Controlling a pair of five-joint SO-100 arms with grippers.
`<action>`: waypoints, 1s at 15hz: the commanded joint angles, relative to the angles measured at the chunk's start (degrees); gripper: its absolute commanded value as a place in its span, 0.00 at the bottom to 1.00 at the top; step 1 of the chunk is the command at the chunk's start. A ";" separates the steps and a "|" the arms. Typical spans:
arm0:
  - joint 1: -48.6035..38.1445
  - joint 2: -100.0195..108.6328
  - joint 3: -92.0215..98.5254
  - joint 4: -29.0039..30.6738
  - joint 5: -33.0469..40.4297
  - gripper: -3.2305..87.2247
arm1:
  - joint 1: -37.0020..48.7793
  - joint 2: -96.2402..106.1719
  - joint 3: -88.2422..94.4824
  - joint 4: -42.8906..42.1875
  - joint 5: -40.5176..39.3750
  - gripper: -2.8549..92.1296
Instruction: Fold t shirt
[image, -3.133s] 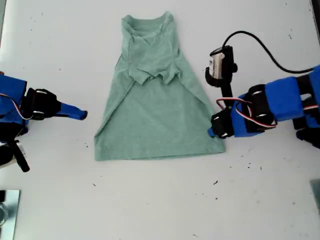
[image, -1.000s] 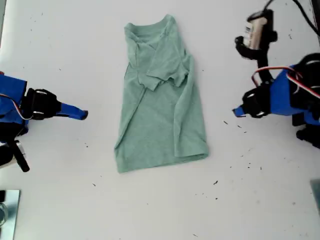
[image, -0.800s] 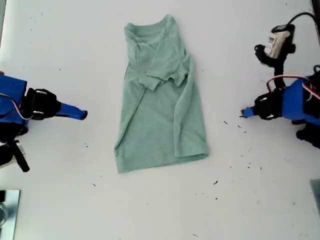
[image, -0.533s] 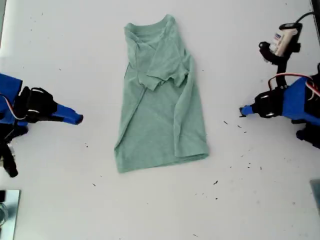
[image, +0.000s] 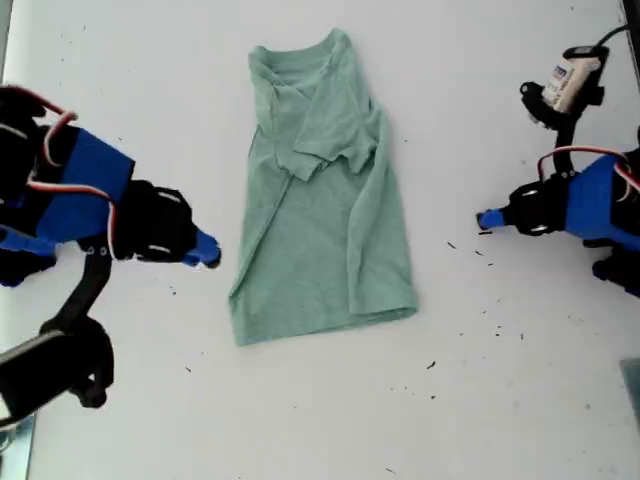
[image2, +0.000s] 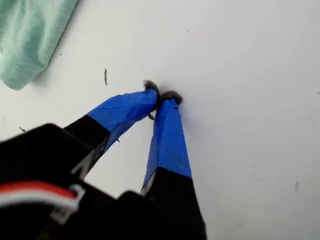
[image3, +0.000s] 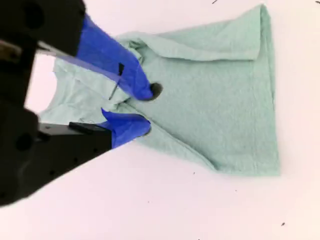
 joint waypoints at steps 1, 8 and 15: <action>0.53 -2.46 -5.10 0.09 2.20 0.30 | -0.35 5.36 1.41 2.72 -0.53 0.06; 0.79 -9.49 17.93 -13.62 0.09 0.33 | -0.79 10.99 2.64 5.10 -1.05 0.06; 2.11 -13.45 30.59 -33.57 0.18 0.09 | -1.23 14.06 3.25 6.24 -1.58 0.06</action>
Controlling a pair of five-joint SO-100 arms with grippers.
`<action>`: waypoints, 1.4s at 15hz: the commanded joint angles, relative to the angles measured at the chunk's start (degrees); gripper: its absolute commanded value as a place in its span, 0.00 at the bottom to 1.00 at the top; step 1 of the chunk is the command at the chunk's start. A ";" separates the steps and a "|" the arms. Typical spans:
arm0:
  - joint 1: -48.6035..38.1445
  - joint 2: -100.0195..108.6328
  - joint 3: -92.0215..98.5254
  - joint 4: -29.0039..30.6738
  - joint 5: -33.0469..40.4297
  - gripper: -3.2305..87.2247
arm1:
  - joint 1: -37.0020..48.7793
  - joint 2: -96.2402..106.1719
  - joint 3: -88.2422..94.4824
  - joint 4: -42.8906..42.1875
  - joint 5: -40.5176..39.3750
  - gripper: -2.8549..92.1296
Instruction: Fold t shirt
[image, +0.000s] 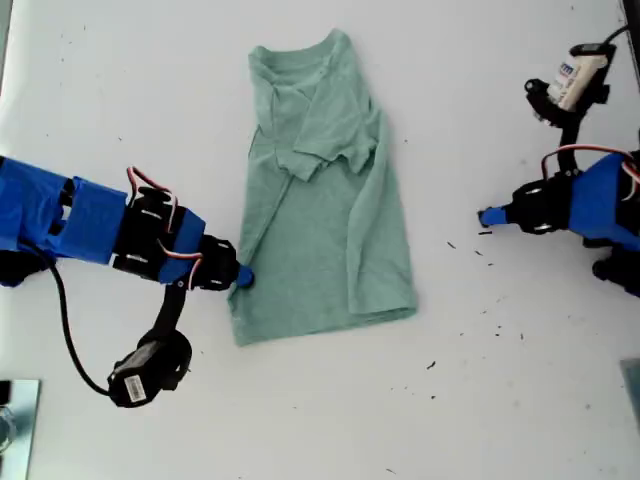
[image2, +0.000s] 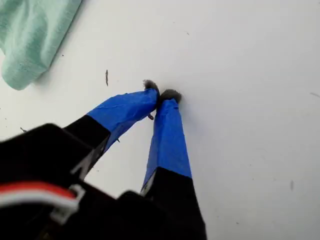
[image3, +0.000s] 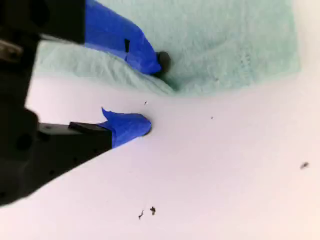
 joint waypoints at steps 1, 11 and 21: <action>1.85 1.93 -0.62 -1.85 -0.62 0.03 | -1.23 0.70 2.11 0.26 -1.23 0.06; -4.13 -5.54 -35.86 8.00 5.71 0.03 | -1.23 2.37 2.46 0.79 -1.85 0.06; -4.66 -21.62 -56.07 11.78 12.48 0.28 | -1.14 2.99 2.64 1.05 -1.85 0.06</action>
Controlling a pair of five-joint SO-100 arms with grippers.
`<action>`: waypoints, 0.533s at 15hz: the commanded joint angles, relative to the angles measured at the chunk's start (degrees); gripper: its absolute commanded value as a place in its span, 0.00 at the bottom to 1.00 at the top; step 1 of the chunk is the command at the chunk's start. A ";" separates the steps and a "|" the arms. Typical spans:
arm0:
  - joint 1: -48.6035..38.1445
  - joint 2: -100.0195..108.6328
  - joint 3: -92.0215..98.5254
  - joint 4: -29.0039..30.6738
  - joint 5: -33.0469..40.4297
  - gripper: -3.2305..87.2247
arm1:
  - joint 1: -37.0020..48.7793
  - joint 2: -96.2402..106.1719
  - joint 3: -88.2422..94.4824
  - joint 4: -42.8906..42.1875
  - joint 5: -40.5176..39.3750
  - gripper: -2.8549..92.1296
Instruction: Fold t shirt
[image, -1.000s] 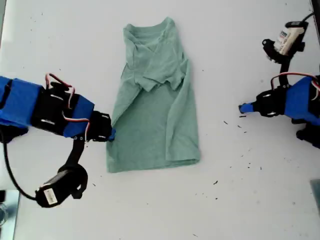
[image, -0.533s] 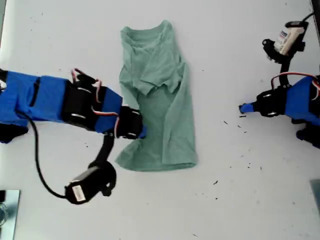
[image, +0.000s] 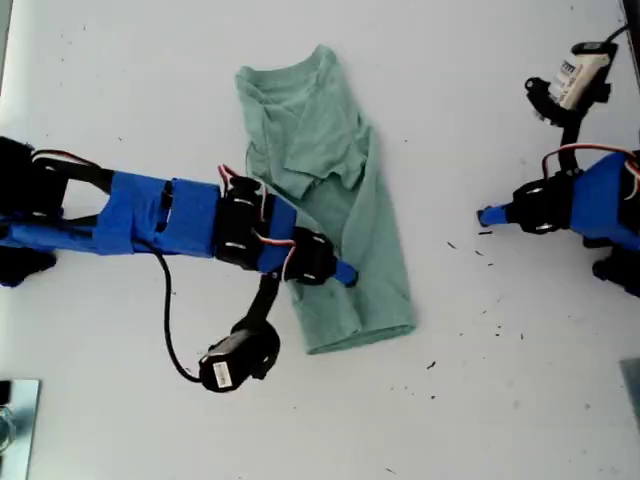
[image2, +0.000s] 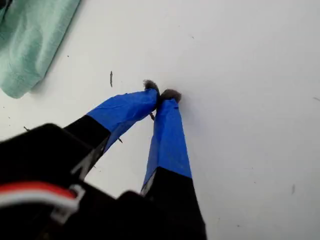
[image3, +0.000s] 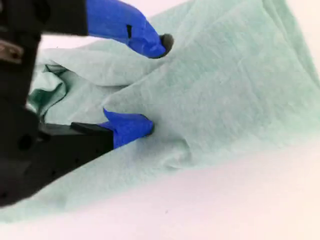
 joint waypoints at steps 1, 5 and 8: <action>0.97 19.34 2.29 10.11 -0.44 0.25 | -1.14 0.88 2.20 0.35 -0.70 0.06; -5.01 62.14 64.07 -6.15 -4.04 0.07 | -1.05 0.88 2.20 0.53 -0.44 0.06; -7.47 105.64 110.74 -19.25 -9.76 0.03 | -0.97 0.88 2.20 0.70 0.00 0.06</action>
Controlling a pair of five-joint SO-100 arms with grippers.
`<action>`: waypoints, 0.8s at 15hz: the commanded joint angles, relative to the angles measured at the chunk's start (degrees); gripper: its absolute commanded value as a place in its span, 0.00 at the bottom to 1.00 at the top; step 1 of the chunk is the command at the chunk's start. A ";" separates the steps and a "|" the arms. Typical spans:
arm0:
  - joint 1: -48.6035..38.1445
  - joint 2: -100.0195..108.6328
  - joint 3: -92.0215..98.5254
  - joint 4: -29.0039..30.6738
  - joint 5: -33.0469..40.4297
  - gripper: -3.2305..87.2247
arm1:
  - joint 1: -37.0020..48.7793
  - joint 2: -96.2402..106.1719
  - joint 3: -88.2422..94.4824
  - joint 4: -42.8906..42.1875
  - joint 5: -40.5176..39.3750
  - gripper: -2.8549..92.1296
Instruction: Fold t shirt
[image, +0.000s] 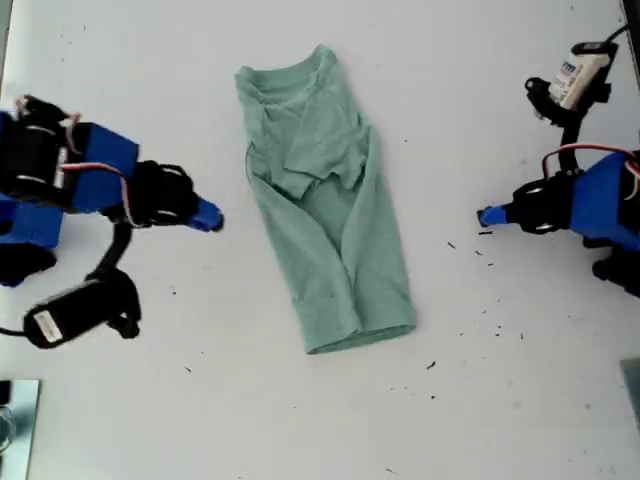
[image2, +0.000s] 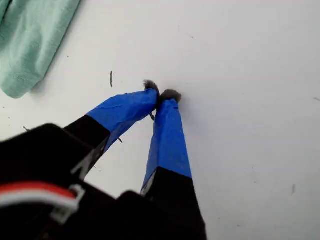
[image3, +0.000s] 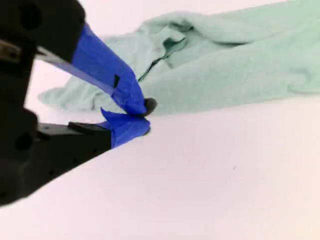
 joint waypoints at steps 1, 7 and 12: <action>-0.09 35.86 29.44 -1.41 -4.13 0.03 | -0.97 0.88 2.20 0.70 0.00 0.06; 4.04 19.42 6.42 6.50 -6.77 0.04 | -9.76 -8.00 -12.83 0.62 8.00 0.06; 16.00 -53.88 -81.65 30.85 0.88 0.35 | -23.29 -72.60 -85.96 16.52 11.07 0.41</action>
